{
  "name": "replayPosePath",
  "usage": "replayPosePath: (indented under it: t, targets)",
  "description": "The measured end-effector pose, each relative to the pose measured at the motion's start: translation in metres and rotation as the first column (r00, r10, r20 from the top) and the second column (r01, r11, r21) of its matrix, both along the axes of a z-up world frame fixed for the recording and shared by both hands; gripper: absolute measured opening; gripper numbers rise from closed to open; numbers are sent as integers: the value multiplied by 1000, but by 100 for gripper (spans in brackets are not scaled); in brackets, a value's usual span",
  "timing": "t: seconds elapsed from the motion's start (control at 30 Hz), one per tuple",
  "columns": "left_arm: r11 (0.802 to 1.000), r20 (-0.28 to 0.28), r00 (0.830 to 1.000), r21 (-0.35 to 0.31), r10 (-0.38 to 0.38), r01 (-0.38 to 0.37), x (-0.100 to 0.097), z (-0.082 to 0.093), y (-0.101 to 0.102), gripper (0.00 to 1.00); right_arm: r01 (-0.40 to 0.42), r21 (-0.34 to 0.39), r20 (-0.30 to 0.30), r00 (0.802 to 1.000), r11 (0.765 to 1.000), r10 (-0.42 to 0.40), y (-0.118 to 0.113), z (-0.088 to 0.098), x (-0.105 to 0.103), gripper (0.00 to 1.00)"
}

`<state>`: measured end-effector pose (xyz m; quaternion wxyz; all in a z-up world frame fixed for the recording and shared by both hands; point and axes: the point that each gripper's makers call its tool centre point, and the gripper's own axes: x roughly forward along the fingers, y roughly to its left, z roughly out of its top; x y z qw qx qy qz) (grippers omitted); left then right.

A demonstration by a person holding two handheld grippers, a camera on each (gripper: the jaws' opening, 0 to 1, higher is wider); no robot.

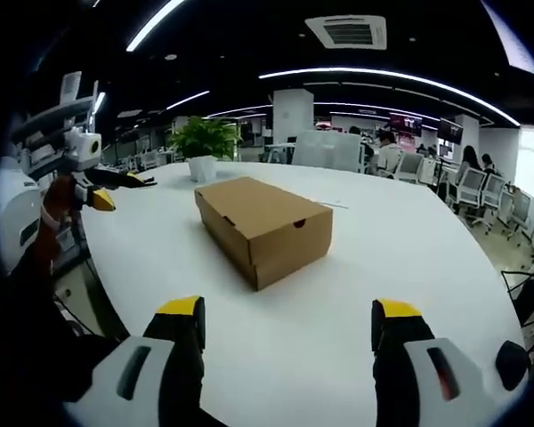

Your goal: Operate the shoe box by opening the lid, removing the specified soft item, and placing it in the target area until the item is outside and the box remains undamaged.

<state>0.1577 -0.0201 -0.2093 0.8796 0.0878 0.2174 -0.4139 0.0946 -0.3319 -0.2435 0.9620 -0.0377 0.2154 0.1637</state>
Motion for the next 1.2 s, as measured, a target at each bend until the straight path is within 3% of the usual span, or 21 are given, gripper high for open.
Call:
replayPosePath:
  t: [0.23, 0.57, 1.2]
  targets:
    - [1000, 5, 1000, -24, 5, -5, 11, 5, 0, 87, -2, 13, -4, 1000, 1000, 2, 1, 3, 4, 78]
    - [1000, 18, 1000, -8, 10, -10, 19, 8, -3, 86, 23, 11, 12, 1000, 1000, -24, -7, 9, 5, 77]
    - [1000, 16, 1000, 20, -8, 8, 44, 7, -5, 85, 10, 33, 20, 1000, 999, -11, 0, 13, 24, 77]
